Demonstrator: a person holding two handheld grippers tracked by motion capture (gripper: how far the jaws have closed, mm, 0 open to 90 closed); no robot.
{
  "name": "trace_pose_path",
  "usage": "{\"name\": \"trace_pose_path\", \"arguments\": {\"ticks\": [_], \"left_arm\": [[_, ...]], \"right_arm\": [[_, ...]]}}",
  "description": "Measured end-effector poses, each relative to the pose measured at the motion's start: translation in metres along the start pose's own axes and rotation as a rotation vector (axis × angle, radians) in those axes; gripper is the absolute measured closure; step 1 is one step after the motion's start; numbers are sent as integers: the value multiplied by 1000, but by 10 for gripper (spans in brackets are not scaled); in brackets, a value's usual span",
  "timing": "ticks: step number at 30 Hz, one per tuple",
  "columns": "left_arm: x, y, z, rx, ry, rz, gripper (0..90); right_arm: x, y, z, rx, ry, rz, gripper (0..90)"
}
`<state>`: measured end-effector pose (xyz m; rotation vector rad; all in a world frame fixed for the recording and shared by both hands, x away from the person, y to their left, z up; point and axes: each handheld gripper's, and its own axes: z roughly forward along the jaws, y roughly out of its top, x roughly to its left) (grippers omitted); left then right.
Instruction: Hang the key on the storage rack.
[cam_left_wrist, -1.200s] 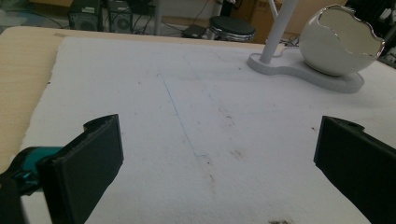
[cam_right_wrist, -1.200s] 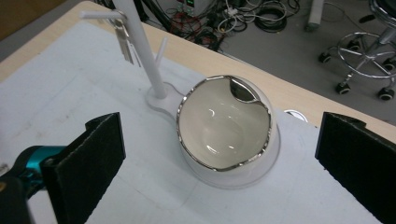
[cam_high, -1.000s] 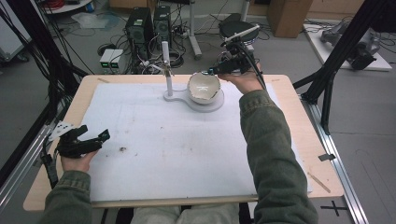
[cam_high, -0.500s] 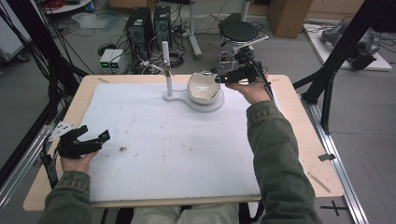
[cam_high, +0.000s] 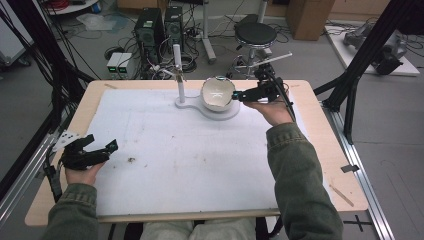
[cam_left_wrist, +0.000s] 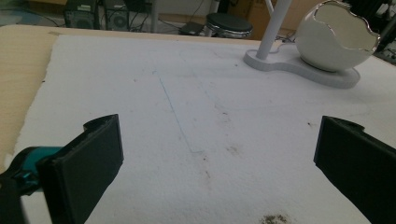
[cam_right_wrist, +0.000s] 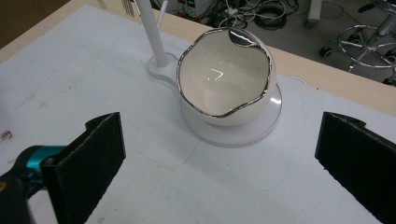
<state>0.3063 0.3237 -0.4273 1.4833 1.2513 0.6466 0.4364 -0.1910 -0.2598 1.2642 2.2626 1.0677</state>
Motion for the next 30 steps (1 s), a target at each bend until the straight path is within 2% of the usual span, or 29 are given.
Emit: {"name": "trace_pose_path", "arguments": {"ticks": [9,16,23,30], "left_arm": [[0,0,-1,1,4,0,18],[-1,0,0,12,10,7,18],[-1,0,-1,14,4,7,18],[-2,-1,-1,17,4,9,18]], "right_arm": [[4,-23,0,-10,-26,-10,6],[4,-40,1,-3,-26,-11,6],[-4,-64,2,-16,-18,40,6],[-15,-89,-1,-37,-48,84,6]]}}
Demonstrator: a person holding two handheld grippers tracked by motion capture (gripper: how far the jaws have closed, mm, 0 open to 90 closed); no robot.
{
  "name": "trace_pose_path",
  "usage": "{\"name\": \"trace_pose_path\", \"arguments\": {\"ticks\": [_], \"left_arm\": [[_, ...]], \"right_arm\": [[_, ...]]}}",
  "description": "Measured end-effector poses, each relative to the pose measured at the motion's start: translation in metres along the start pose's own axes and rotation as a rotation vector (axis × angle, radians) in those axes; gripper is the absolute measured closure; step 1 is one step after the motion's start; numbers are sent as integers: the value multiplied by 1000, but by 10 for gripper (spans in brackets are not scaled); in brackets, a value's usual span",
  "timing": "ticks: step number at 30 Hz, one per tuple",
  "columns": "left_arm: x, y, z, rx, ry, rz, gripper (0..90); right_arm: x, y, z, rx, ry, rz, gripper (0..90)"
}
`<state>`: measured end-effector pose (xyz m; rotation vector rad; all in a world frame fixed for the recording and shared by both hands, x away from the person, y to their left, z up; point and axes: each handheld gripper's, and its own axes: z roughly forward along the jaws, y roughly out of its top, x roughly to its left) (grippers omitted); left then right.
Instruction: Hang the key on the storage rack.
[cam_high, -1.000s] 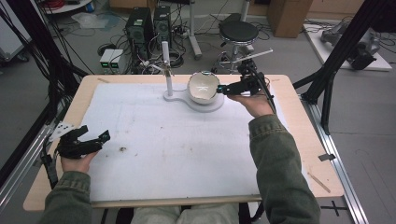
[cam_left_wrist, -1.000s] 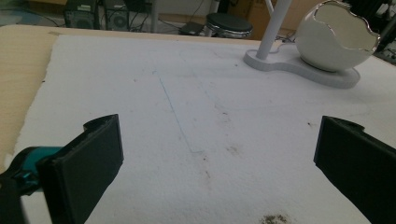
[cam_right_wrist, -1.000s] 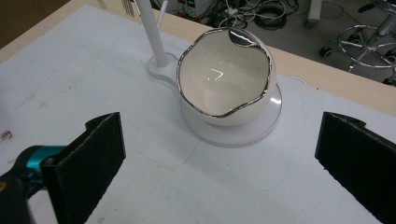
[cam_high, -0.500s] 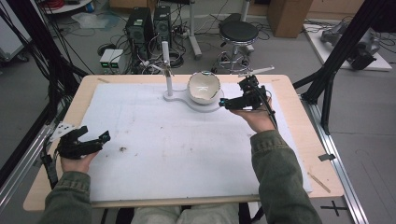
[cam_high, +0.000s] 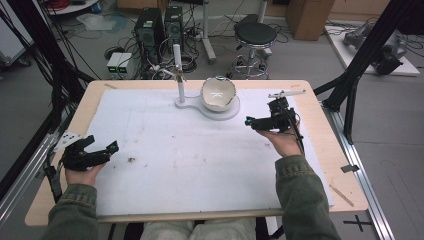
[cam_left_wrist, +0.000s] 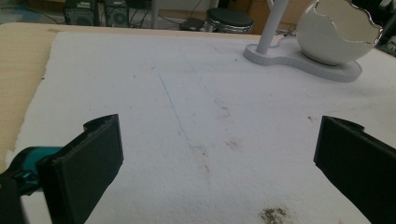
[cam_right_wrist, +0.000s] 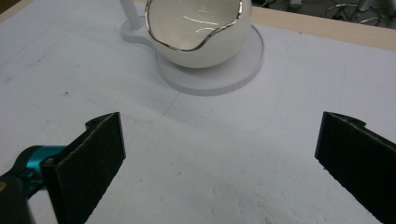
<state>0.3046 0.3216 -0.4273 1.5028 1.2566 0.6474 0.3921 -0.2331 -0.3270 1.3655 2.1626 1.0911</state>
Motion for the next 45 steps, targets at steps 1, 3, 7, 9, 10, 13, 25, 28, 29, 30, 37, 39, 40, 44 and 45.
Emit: {"name": "trace_pose_path", "arguments": {"ticks": [1,3,7,9,10,13,25,28,29,30,37,39,40,44,45], "left_arm": [[0,0,0,-2,0,-1,18],[0,0,0,-1,0,-4,18],[0,-1,-1,-1,0,-1,18],[0,-1,-1,-1,1,-1,18],[0,-1,-1,-1,3,1,18],[0,-1,-1,0,2,2,18],[0,-2,-2,3,2,-4,18],[0,-2,-2,4,3,-7,18],[0,-2,-2,4,2,-6,18],[0,-2,-2,2,2,-8,18],[-1,-2,-3,3,3,-7,18],[-1,-2,-3,3,3,-6,18],[-1,-2,-3,3,3,-6,18],[-1,-2,-4,2,-7,-9,18],[-1,-2,-4,-2,-8,-12,18]], "right_arm": [[-2,-4,-1,-6,-7,8,6],[-5,-11,-3,-13,-14,24,6],[-11,-22,-4,-19,-24,43,6],[-12,-27,-5,-9,-34,45,6],[-13,-29,-5,-10,-36,50,6],[-16,-37,-6,-27,-44,65,6],[-25,-66,-7,-62,-86,124,6],[-26,-73,-8,-86,-91,146,6],[-26,-75,-8,-91,-90,146,6],[-26,-77,-8,-94,-93,146,6],[-24,-91,-12,-135,-118,151,6],[-24,-96,-12,-148,-129,141,6],[-24,-96,-12,-148,-129,141,6],[-21,-102,-12,-177,-163,137,6],[-21,-103,-12,-190,-172,131,6]]}}
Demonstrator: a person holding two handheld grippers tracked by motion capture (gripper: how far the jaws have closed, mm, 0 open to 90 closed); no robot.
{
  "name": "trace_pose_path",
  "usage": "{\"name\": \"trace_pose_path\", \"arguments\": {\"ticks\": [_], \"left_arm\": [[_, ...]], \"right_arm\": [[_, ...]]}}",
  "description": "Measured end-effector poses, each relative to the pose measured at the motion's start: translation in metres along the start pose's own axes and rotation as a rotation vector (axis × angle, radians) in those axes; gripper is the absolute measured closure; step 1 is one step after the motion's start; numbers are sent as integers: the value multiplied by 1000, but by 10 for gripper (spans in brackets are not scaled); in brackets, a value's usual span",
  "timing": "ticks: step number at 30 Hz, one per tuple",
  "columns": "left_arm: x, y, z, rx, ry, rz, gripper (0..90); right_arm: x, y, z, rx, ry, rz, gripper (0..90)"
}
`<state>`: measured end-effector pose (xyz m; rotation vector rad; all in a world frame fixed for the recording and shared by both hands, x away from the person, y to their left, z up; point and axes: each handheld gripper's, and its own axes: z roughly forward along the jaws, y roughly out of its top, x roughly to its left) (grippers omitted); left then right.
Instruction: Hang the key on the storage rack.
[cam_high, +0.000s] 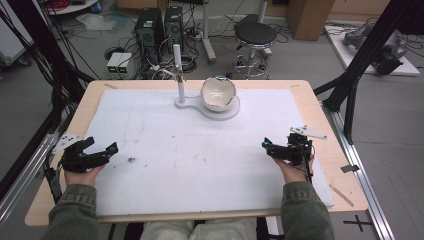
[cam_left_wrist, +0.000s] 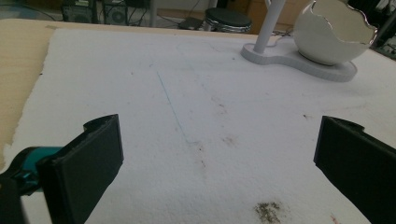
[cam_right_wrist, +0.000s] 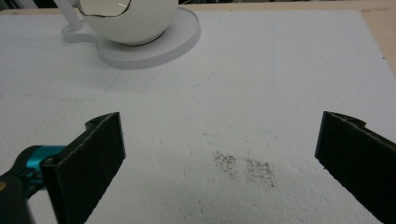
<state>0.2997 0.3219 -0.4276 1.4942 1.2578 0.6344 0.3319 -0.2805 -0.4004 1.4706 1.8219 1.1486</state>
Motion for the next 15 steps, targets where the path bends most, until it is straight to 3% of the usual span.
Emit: {"name": "trace_pose_path", "arguments": {"ticks": [4,6,7,8,12,15], "left_arm": [[0,0,0,0,-1,0,18],[1,0,0,-5,-5,2,18],[1,0,0,-5,-5,2,18],[1,1,1,-10,-2,3,18],[1,2,1,-13,0,7,18],[0,2,1,-11,-3,9,18]], "right_arm": [[2,-4,-1,-42,-29,-18,6],[3,-5,-3,-108,-51,-36,6],[3,-5,-3,-108,-51,-36,6],[4,-5,-4,-147,-59,-61,6],[6,-6,-2,-129,-60,-77,5],[5,-7,-2,-121,-54,-62,6]]}}
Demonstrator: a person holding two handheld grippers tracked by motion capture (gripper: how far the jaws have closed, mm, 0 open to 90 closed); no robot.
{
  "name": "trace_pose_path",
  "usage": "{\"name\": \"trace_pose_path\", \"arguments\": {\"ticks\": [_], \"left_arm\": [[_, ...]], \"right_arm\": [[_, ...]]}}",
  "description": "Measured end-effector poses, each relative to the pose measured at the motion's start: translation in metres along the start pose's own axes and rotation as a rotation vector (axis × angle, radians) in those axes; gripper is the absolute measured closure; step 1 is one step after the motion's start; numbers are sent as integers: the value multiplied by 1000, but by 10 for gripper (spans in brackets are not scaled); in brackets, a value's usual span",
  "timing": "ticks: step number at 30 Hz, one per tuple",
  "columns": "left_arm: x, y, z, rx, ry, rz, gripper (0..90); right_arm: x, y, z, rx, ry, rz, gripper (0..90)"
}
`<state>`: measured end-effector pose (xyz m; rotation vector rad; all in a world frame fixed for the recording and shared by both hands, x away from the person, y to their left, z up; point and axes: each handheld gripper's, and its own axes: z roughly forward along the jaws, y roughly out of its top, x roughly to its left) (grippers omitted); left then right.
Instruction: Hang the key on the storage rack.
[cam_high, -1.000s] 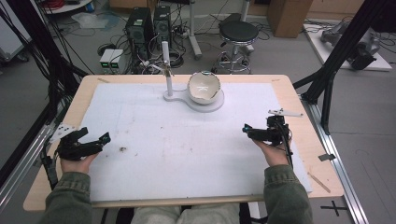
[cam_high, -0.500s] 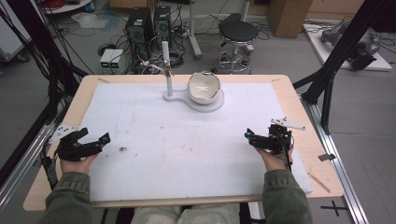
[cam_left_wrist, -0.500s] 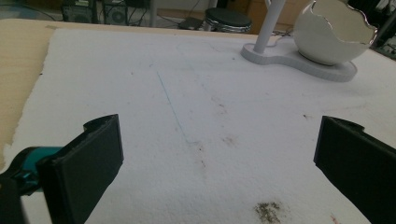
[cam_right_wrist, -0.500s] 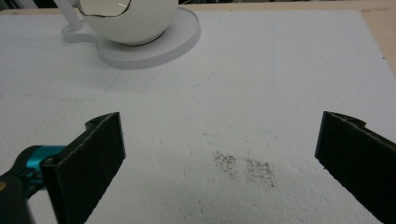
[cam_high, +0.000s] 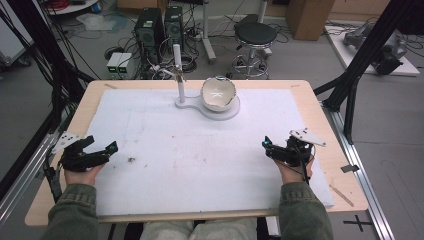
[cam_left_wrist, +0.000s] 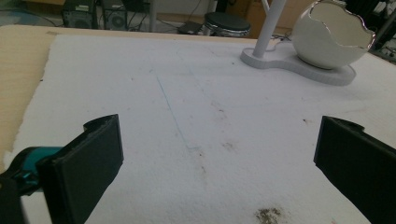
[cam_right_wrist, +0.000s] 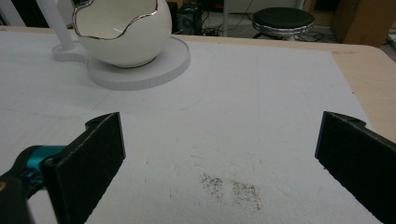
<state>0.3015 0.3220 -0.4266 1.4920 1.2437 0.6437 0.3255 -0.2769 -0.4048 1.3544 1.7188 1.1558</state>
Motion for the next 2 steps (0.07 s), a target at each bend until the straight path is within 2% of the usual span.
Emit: {"name": "trace_pose_path", "arguments": {"ticks": [2], "left_arm": [[-1,0,1,3,-3,6,18]], "right_arm": [[-2,0,-2,-11,-8,12,6]]}}
